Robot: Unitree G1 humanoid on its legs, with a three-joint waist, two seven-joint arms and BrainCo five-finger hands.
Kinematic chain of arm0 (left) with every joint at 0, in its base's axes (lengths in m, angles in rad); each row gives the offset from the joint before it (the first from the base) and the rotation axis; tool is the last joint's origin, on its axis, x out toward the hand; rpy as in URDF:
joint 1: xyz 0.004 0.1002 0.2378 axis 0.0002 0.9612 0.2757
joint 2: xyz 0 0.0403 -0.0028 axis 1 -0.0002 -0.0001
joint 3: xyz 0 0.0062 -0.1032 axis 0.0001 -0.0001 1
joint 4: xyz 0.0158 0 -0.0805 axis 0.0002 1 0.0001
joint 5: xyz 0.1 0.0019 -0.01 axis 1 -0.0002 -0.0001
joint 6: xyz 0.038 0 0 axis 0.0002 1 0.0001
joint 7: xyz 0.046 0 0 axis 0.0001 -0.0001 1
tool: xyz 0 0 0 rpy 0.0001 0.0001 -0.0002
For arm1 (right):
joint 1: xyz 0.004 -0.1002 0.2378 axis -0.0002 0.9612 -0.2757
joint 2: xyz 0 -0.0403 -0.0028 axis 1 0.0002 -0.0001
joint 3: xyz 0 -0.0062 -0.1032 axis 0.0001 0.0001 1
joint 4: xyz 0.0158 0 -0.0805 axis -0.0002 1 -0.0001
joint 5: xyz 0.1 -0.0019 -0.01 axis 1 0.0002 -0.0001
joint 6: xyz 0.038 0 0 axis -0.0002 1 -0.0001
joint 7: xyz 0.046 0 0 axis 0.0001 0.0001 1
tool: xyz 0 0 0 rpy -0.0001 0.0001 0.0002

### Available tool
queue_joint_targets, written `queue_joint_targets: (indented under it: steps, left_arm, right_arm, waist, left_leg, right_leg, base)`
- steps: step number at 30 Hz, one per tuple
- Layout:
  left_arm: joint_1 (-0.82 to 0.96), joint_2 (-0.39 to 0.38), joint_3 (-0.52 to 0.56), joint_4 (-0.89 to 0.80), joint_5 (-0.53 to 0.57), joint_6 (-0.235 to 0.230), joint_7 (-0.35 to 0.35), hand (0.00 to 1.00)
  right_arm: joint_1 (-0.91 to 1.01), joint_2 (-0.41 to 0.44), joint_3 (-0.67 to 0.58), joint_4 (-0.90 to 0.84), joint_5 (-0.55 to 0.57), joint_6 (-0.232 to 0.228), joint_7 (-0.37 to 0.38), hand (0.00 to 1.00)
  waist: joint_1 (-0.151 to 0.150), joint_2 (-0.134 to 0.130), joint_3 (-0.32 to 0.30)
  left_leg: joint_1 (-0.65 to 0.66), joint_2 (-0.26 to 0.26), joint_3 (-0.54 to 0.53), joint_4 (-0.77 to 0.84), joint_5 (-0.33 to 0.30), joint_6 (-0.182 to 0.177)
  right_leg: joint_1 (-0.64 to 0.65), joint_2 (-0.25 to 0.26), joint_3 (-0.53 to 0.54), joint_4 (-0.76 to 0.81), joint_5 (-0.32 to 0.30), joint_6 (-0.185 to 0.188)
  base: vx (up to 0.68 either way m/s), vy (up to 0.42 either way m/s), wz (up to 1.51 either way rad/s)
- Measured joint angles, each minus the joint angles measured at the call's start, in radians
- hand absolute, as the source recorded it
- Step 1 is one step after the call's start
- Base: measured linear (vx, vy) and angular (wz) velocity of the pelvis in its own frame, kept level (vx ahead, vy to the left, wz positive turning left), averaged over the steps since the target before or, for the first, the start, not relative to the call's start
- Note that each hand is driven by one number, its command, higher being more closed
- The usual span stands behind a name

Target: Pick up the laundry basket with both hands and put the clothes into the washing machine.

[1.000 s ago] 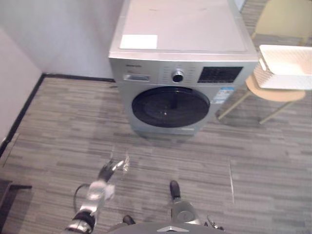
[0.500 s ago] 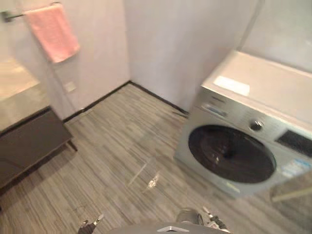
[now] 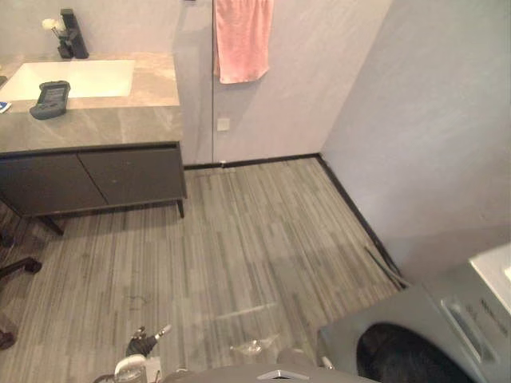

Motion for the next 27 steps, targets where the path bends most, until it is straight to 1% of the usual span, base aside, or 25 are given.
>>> queue_joint_targets:
  steps: [1, 2, 3, 4, 5, 6, 7, 8, 9, 10, 11, 12, 13, 14, 15, 16, 17, 18, 20, 22, 23, 27]
  left_arm:
    - [0.001, -0.012, -0.003, -0.001, -0.005, 0.000, 0.001, 0.00]
    - [0.002, -0.029, -0.001, -0.004, -0.039, -0.001, 0.009, 0.00]
    - [0.007, -0.045, 0.023, -0.019, -0.087, -0.004, 0.015, 0.00]
    - [0.004, -0.048, 0.037, -0.022, -0.104, -0.009, 0.020, 0.00]
    - [0.005, -0.048, 0.041, -0.043, -0.115, -0.016, 0.028, 0.00]
    - [0.010, -0.047, 0.033, -0.054, -0.114, -0.020, 0.030, 0.00]
    - [0.012, -0.047, 0.033, -0.056, -0.114, -0.023, 0.030, 0.00]
    - [0.013, -0.046, 0.033, -0.056, -0.107, -0.023, 0.031, 0.00]
    - [0.012, -0.053, 0.032, -0.057, -0.096, -0.023, 0.031, 0.00]
    - [0.012, -0.058, 0.028, -0.055, -0.090, -0.022, 0.030, 0.00]
    - [0.012, -0.059, 0.018, -0.052, -0.084, -0.020, 0.030, 0.00]
    - [0.014, -0.057, -0.001, -0.045, -0.070, -0.019, 0.029, 0.00]
    - [0.013, -0.051, -0.009, -0.033, -0.052, -0.009, 0.025, 0.00]
    - [0.009, -0.051, -0.008, -0.017, -0.044, -0.006, 0.023, 0.00]
    - [-0.004, -0.047, -0.002, -0.009, -0.039, -0.001, 0.021, 0.00]
    - [-0.011, -0.041, -0.005, -0.006, -0.027, 0.005, 0.020, 0.00]
    - [-0.011, -0.040, -0.007, 0.001, -0.015, 0.007, 0.020, 0.00]
    - [-0.012, -0.039, -0.010, 0.006, -0.004, 0.009, 0.015, 0.00]
    - [-0.022, -0.030, -0.032, 0.021, 0.005, 0.009, 0.001, 0.00]
    - [-0.022, -0.020, -0.068, 0.031, 0.005, 0.009, -0.005, 0.00]
    - [-0.022, -0.016, -0.086, 0.033, 0.005, 0.009, -0.009, 0.00]
    - [-0.022, -0.016, -0.090, 0.043, 0.004, 0.008, -0.015, 0.00]
  right_arm:
    - [-0.015, -0.012, 0.000, 0.002, -0.009, -0.001, 0.000, 0.00]
    - [-0.046, -0.033, 0.014, 0.005, -0.031, -0.001, -0.003, 0.00]
    - [-0.069, -0.052, 0.050, 0.003, -0.033, -0.004, -0.006, 0.00]
    - [-0.079, -0.053, 0.068, 0.001, -0.031, -0.007, -0.006, 0.00]
    - [-0.094, -0.072, 0.084, 0.000, -0.028, -0.016, -0.007, 0.00]
    - [-0.097, -0.089, 0.096, -0.018, -0.018, -0.031, -0.006, 0.00]
    - [-0.095, -0.093, 0.095, -0.035, -0.013, -0.036, -0.006, 0.00]
    - [-0.093, -0.094, 0.111, -0.039, -0.009, -0.031, 0.002, 0.00]
    - [-0.097, -0.076, 0.099, -0.037, 0.010, -0.035, 0.001, 0.00]
    - [-0.085, -0.069, 0.089, -0.033, 0.015, -0.033, 0.000, 0.00]
    - [-0.076, -0.061, 0.085, -0.030, 0.017, -0.031, -0.003, 0.00]
    - [-0.057, -0.047, 0.083, -0.029, 0.019, -0.028, -0.003, 0.00]
    - [-0.044, -0.029, 0.083, -0.028, 0.025, -0.027, -0.002, 0.00]
    - [-0.041, -0.019, 0.083, -0.027, 0.027, -0.026, -0.002, 0.00]
    - [-0.033, -0.004, 0.080, -0.019, 0.027, -0.026, -0.001, 0.00]
    - [-0.033, 0.004, 0.073, -0.013, 0.025, -0.027, 0.002, 0.00]
    - [-0.033, 0.007, 0.074, 0.005, 0.022, -0.026, 0.002, 0.00]
    - [-0.032, 0.013, 0.076, 0.008, 0.013, -0.025, 0.002, 0.00]
    - [-0.028, 0.013, 0.078, 0.012, 0.006, -0.023, 0.002, 0.00]
    - [-0.027, 0.010, 0.094, 0.016, -0.002, -0.020, 0.004, 0.00]
    - [-0.028, 0.009, 0.097, 0.017, -0.038, -0.013, 0.004, 0.00]
    - [-0.037, 0.003, 0.105, 0.039, -0.073, -0.005, 0.005, 0.00]
  waist:
    - [-0.005, 0.005, -0.003]
    - [0.005, 0.009, 0.000]
    - [0.017, -0.007, 0.021]
    - [0.027, -0.009, 0.030]
    - [0.046, -0.011, 0.037]
    - [0.050, -0.013, 0.037]
    - [0.049, -0.013, 0.037]
    - [0.044, -0.010, 0.037]
    - [0.039, 0.000, 0.044]
    - [0.033, 0.004, 0.047]
    - [0.030, 0.004, 0.049]
    - [0.024, 0.007, 0.048]
    - [0.017, 0.006, 0.050]
    - [0.011, 0.005, 0.055]
    - [0.005, -0.002, 0.061]
    - [0.007, -0.021, 0.067]
    - [0.005, -0.028, 0.063]
    - [-0.005, -0.032, 0.058]
    - [-0.011, -0.035, 0.057]
    - [-0.011, -0.030, 0.054]
    - [-0.011, -0.029, 0.053]
    - [-0.011, -0.022, 0.050]
  left_leg:
    - [-0.033, 0.005, 0.001, 0.052, 0.032, 0.007]
    - [-0.090, 0.005, 0.021, 0.157, 0.134, 0.035]
    - [-0.142, 0.021, 0.090, 0.273, 0.266, 0.066]
    - [-0.169, 0.043, 0.152, 0.327, 0.310, 0.082]
    - [-0.211, 0.090, 0.311, 0.448, 0.307, 0.101]
    - [-0.228, 0.140, 0.500, 0.532, 0.293, 0.114]
    - [-0.234, 0.156, 0.584, 0.562, 0.289, 0.115]
    - [-0.242, 0.158, 0.694, 0.588, 0.267, 0.093]
    - [-0.248, 0.122, 0.746, 0.586, 0.221, 0.057]
    - [-0.239, 0.077, 0.768, 0.538, 0.187, 0.035]
    - [-0.216, 0.040, 0.780, 0.463, 0.171, 0.022]
    - [-0.147, -0.017, 0.825, 0.255, 0.161, 0.032]
    - [-0.073, -0.034, 0.872, 0.076, 0.123, 0.074]
    - [-0.024, -0.060, 0.873, -0.041, 0.117, 0.085]
    - [0.033, -0.093, 0.867, -0.175, 0.148, 0.111]
    - [0.081, -0.130, 0.859, -0.306, 0.221, 0.113]
    - [0.107, -0.151, 0.844, -0.386, 0.268, 0.118]
    - [0.116, -0.165, 0.828, -0.444, 0.299, 0.124]
    - [0.102, -0.175, 0.812, -0.448, 0.303, 0.128]
    - [0.104, -0.185, 0.811, -0.449, 0.306, 0.132]
    - [0.106, -0.189, 0.810, -0.449, 0.308, 0.134]
    - [0.109, -0.195, 0.803, -0.449, 0.313, 0.141]
  right_leg:
    - [0.002, 0.014, -0.023, -0.001, -0.008, -0.015]
    - [0.025, 0.040, -0.057, -0.002, -0.013, -0.050]
    - [0.082, 0.064, -0.085, -0.033, -0.004, -0.084]
    - [0.116, 0.074, -0.097, -0.054, 0.001, -0.104]
    - [0.172, 0.090, -0.112, -0.089, 0.007, -0.136]
    - [0.217, 0.097, -0.123, -0.129, 0.018, -0.154]
    - [0.235, 0.100, -0.129, -0.147, 0.022, -0.161]
    - [0.252, 0.105, -0.150, -0.175, 0.026, -0.167]
    - [0.259, 0.113, -0.175, -0.191, 0.027, -0.168]
    - [0.264, 0.117, -0.199, -0.198, 0.028, -0.170]
    - [0.266, 0.117, -0.211, -0.204, 0.029, -0.172]
    - [0.268, 0.122, -0.235, -0.210, 0.029, -0.172]
    - [0.268, 0.129, -0.259, -0.213, 0.029, -0.172]
    - [0.263, 0.132, -0.272, -0.213, 0.029, -0.172]
    - [0.264, 0.127, -0.281, -0.216, 0.028, -0.173]
    - [0.257, 0.115, -0.277, -0.217, 0.034, -0.173]
    - [0.256, 0.113, -0.278, -0.226, 0.034, -0.174]
    - [0.246, 0.110, -0.281, -0.230, 0.034, -0.174]
    - [0.241, 0.102, -0.283, -0.233, 0.034, -0.174]
    - [0.243, 0.097, -0.281, -0.234, 0.034, -0.173]
    - [0.243, 0.095, -0.281, -0.235, 0.034, -0.173]
    - [0.248, 0.093, -0.284, -0.239, 0.035, -0.171]
  base:
    - [0.18, -0.599, 0.59]
    - [0.15, -0.573, 0.59]
    - [0.12, -0.563, 0.46]
    - [0.05, -0.518, 0.20]
    - [0.03, -0.455, 0.02]
    - [0.04, -0.420, -0.01]
    - [0.06, -0.372, 0.09]
    - [0.05, -0.352, 0.29]
    - [0.05, -0.309, 0.47]
    - [0.03, -0.198, 0.53]
    - [0.05, -0.089, 0.62]
    - [0.11, -0.105, 0.69]
    - [0.09, -0.080, 0.73]
    - [0.09, -0.055, 0.63]
    - [0.01, -0.015, 0.47]
    - [0.01, 0.002, 0.38]
    - [-0.01, 0.020, 0.35]
    - [-0.01, 0.061, 0.39]
    - [-0.02, 0.060, 0.27]
    - [-0.01, 0.060, 0.04]
    - [-0.02, 0.065, 0.03]
    - [-0.03, 0.027, 0.06]
